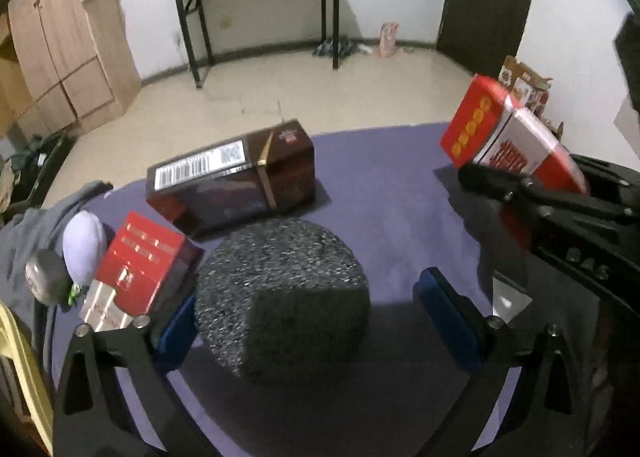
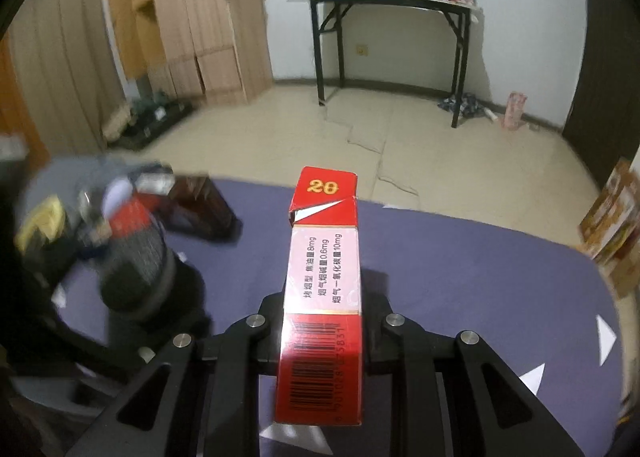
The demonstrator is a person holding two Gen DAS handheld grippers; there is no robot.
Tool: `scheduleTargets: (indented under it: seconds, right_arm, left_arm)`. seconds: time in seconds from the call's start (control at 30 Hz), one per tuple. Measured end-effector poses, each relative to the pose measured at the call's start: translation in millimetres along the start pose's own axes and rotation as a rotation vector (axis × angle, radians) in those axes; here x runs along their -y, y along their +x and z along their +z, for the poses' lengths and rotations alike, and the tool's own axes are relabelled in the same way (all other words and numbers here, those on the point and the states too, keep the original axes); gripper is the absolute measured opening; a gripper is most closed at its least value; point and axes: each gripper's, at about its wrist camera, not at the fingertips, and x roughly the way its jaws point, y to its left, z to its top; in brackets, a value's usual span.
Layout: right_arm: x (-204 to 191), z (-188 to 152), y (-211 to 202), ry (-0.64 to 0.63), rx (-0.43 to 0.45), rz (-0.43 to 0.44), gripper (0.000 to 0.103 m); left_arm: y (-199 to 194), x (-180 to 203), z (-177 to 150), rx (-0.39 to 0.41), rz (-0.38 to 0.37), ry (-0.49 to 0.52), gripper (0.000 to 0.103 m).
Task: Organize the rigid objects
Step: 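Grasp the other black foam disc with left tool while right tool lifts the red-and-white box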
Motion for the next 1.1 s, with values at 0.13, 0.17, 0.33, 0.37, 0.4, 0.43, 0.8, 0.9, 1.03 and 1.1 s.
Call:
scheduleTargets:
  seconds: [0.13, 0.17, 0.33, 0.37, 0.4, 0.43, 0.8, 0.9, 1.03, 1.1]
  right_arm:
    - [-1.4, -3.0, 12.9, -0.037, -0.040, -0.042, 0.022]
    - [-3.7, -3.2, 14.8, -0.044, -0.044, -0.046, 0.022]
    - [-8.8, -1.9, 30.5, -0.069, -0.078, -0.062, 0.022]
    - [-9.1, -1.3, 30.8, -0.074, -0.078, -0.065, 0.022]
    - [-9.9, 2.6, 30.9, -0.074, -0.076, -0.065, 0.022]
    - [-9.5, 4.0, 30.1, -0.072, -0.074, -0.062, 0.022]
    - [-10.4, -1.7, 35.3, -0.073, -0.066, -0.040, 0.022]
    - [-7.4, -6.0, 37.6, -0.083, -0.060, -0.034, 0.023]
    - [-6.3, -6.5, 36.8, -0.079, -0.057, -0.028, 0.022]
    - [-5.1, -2.7, 26.3, -0.071, -0.059, -0.019, 0.022]
  left_arm:
    - [-9.1, -9.5, -4.8, 0.058, -0.049, -0.045, 0.068]
    - [-9.8, -10.8, -7.3, 0.050, -0.074, -0.036, 0.068]
    - [-23.0, -19.8, -10.0, 0.070, -0.141, -0.058, 0.068]
    - [-29.6, -20.9, -9.9, 0.089, -0.141, -0.060, 0.068]
    - [-33.9, -22.6, -9.6, 0.096, -0.138, -0.056, 0.068]
    - [-39.1, -22.9, -10.2, 0.106, -0.138, -0.053, 0.068]
    - [-47.0, -23.3, -18.0, 0.106, -0.125, -0.036, 0.068]
    - [-63.5, -30.6, -30.1, 0.101, -0.105, -0.033, 0.068]
    - [-126.3, -60.8, -34.4, 0.194, 0.004, -0.091, 0.068]
    - [-165.0, -81.5, -32.1, 0.287, 0.018, -0.137, 0.068]
